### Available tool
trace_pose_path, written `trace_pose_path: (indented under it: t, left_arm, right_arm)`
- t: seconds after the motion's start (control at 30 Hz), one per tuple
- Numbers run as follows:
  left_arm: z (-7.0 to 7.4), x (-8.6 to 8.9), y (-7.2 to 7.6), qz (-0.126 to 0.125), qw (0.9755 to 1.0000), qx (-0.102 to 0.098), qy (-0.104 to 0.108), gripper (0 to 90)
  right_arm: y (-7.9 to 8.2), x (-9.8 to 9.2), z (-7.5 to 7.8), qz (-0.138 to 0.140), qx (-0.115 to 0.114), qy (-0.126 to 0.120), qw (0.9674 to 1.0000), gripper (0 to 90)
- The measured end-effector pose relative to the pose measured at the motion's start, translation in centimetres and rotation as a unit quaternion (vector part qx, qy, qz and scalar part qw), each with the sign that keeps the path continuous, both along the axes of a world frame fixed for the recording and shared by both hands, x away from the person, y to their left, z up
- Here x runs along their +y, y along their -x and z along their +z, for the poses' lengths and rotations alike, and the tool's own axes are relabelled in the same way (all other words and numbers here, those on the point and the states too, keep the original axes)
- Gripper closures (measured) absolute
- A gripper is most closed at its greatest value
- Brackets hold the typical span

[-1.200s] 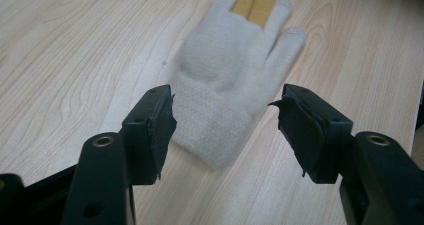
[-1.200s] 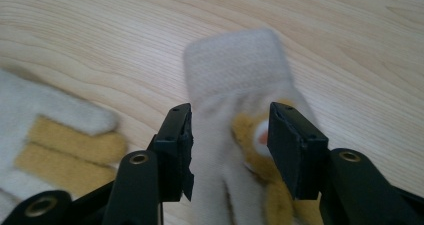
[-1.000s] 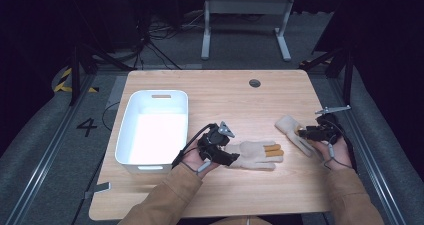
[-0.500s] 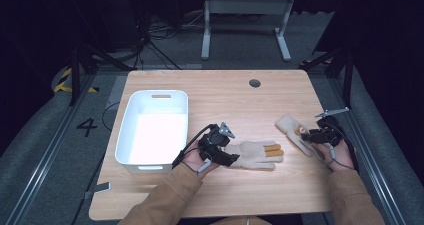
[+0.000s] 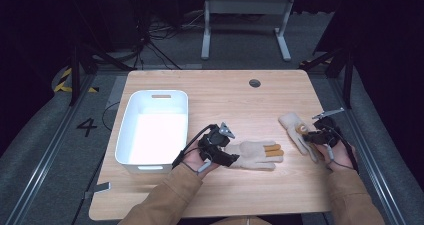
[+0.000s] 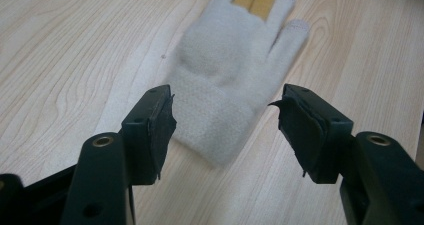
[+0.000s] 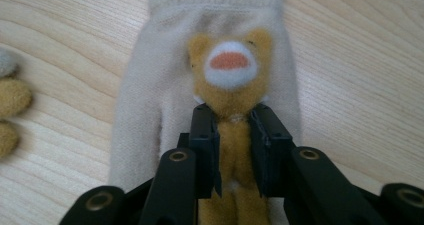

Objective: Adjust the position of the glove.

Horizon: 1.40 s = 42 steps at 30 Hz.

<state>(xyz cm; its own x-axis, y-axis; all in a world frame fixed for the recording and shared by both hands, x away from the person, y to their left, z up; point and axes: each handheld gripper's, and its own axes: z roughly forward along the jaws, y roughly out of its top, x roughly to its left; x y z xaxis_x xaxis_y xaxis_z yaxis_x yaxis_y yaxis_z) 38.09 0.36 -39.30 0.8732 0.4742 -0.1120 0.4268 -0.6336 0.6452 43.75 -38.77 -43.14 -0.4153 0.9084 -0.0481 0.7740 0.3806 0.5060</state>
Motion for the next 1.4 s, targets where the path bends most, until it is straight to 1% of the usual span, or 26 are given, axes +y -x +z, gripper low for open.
trace_pose_path:
  t: [0.13,0.23,0.27,0.3,0.33,0.37,0.4,0.47,0.53,0.6,0.73,0.87,1.0,1.03,1.13,1.17,1.23,1.27,1.37,1.4]
  left_arm:
    - [0.0,0.0,0.0,0.001,1.0000,-0.001,0.002,39.4]
    - [0.1,0.0,-0.1,0.000,1.0000,-0.001,0.005,39.4]
    - [0.1,0.0,-0.1,-0.001,1.0000,0.000,0.004,39.4]
    - [0.1,0.0,-0.1,-0.001,1.0000,0.000,0.004,39.4]
    - [0.2,-0.1,-0.2,-0.003,1.0000,-0.002,0.006,39.4]
    - [0.2,-0.1,-0.2,-0.003,1.0000,-0.002,0.006,39.4]
    - [0.2,-0.2,-0.2,-0.003,1.0000,-0.001,0.006,39.4]
    - [0.2,-0.3,-0.2,-0.004,1.0000,-0.002,0.006,39.4]
    - [0.2,-0.4,-0.2,-0.005,1.0000,-0.003,0.007,39.4]
    - [0.2,-0.5,-0.2,-0.006,0.9999,-0.002,0.008,39.4]
    - [0.3,-0.5,-0.3,-0.009,0.9999,-0.003,0.005,39.4]
    - [0.3,-0.5,-0.3,-0.007,1.0000,-0.002,0.007,39.4]
    - [0.3,-0.5,-0.3,-0.007,1.0000,-0.001,0.007,39.4]
    - [0.3,-0.5,-0.3,-0.006,0.9999,-0.001,0.009,39.4]
    - [0.3,-0.4,-0.3,-0.005,0.9999,-0.002,0.010,39.4]
    - [0.3,-0.4,-0.3,-0.005,0.9999,-0.002,0.010,39.4]
    - [0.3,-0.4,-0.3,-0.005,0.9999,-0.002,0.009,39.4]
    - [0.3,-0.3,-0.2,-0.004,0.9999,0.001,0.010,39.4]
    - [0.3,-0.2,-0.2,-0.003,0.9999,0.000,0.011,39.4]
    - [0.2,0.0,-0.1,0.001,0.9999,0.002,0.011,39.4]
  right_arm:
    - [0.2,0.3,0.3,0.006,-0.010,0.006,0.9999,76.8]
    - [0.3,0.3,0.6,0.009,-0.016,0.005,0.9998,77.0]
    - [0.5,0.2,1.0,0.010,-0.022,-0.001,0.9997,77.2]
    - [0.5,0.2,1.0,0.010,-0.022,-0.001,0.9997,77.2]
    - [0.8,0.2,1.4,0.011,-0.033,-0.004,0.9994,77.4]
    - [0.8,0.2,1.4,0.011,-0.033,-0.004,0.9994,77.4]
    - [1.0,0.2,1.8,0.015,-0.040,-0.004,0.9991,77.5]
    - [1.1,0.3,2.0,0.017,-0.044,-0.004,0.9989,77.6]
    - [1.5,0.4,2.5,0.023,-0.055,-0.002,0.9982,77.7]
    - [1.6,0.4,2.7,0.025,-0.056,-0.002,0.9981,77.7]
    - [2.1,0.6,3.4,0.029,-0.069,0.000,0.9972,77.9]
    - [2.5,0.7,4.1,0.039,-0.079,-0.005,0.9961,78.0]
    - [2.7,0.8,4.5,0.047,-0.084,-0.008,0.9953,78.0]
    - [2.9,0.9,4.9,0.057,-0.088,-0.013,0.9944,78.1]
    - [3.0,1.1,5.1,0.064,-0.091,-0.016,0.9936,78.0]
    - [3.2,1.3,5.4,0.074,-0.097,-0.018,0.9923,78.1]
    - [3.2,1.4,5.5,0.077,-0.097,-0.020,0.9921,78.1]
    - [3.3,1.6,5.8,0.085,-0.102,-0.022,0.9909,78.1]
    - [3.4,2.0,6.1,0.090,-0.104,-0.024,0.9901,78.1]
    - [3.3,2.3,6.3,0.100,-0.107,-0.026,0.9889,78.1]
